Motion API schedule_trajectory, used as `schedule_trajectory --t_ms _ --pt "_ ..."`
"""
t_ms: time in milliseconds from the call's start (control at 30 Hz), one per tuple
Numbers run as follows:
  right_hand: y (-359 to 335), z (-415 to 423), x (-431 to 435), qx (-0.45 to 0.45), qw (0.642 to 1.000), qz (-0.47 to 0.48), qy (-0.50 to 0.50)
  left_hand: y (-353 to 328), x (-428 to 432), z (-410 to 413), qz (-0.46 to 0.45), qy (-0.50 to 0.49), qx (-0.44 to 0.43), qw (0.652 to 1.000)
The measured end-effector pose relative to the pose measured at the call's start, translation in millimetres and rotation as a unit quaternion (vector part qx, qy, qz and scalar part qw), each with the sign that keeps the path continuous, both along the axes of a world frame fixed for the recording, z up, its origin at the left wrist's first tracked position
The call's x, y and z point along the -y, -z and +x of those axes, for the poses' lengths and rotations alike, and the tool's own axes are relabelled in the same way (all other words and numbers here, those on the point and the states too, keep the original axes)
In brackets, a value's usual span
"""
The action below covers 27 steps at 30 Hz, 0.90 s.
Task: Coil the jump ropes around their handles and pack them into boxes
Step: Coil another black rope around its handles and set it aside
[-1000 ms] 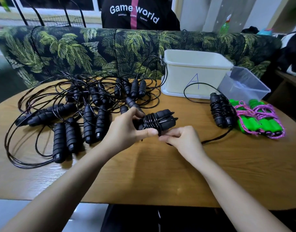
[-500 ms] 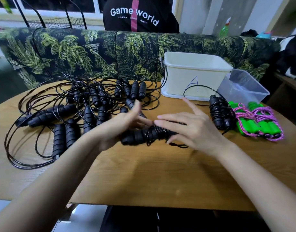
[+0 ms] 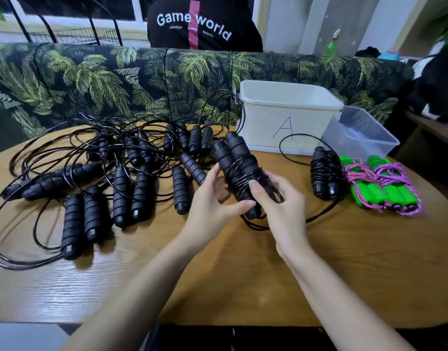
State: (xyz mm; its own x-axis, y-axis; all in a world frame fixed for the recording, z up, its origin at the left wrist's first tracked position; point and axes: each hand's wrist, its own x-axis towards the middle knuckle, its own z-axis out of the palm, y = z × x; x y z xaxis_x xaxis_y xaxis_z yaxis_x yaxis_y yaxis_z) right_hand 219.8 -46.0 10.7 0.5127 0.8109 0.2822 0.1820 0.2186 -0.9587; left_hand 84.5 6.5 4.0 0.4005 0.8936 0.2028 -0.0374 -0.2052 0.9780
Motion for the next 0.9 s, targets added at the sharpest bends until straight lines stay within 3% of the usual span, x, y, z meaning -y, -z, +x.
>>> schedule_trajectory --t_ms 100,200,433,533,633,733,900 --pt "4 8 -2 -0.048 0.999 -0.016 -0.022 2 -10 -4 0.017 0.013 -0.016 1.000" --pt "7 16 -4 -0.027 0.998 -0.044 -0.022 1 -19 -7 0.032 0.037 -0.024 0.999" --pt "14 17 -25 0.194 0.980 -0.053 -0.005 -3 -42 10 0.072 -0.009 0.018 0.997" --pt "18 18 -33 0.320 0.946 -0.038 -0.020 -2 -53 12 0.092 -0.011 -0.002 0.996" --pt "19 21 -36 0.406 0.907 -0.101 -0.036 10 -62 11 0.094 -0.013 -0.004 0.995" --pt "20 20 -34 0.457 0.876 -0.143 -0.062 19 -66 7 0.095 0.006 -0.024 0.995" --pt "24 11 -30 0.512 0.846 -0.149 -0.005 22 -66 2 0.115 0.056 -0.052 0.990"
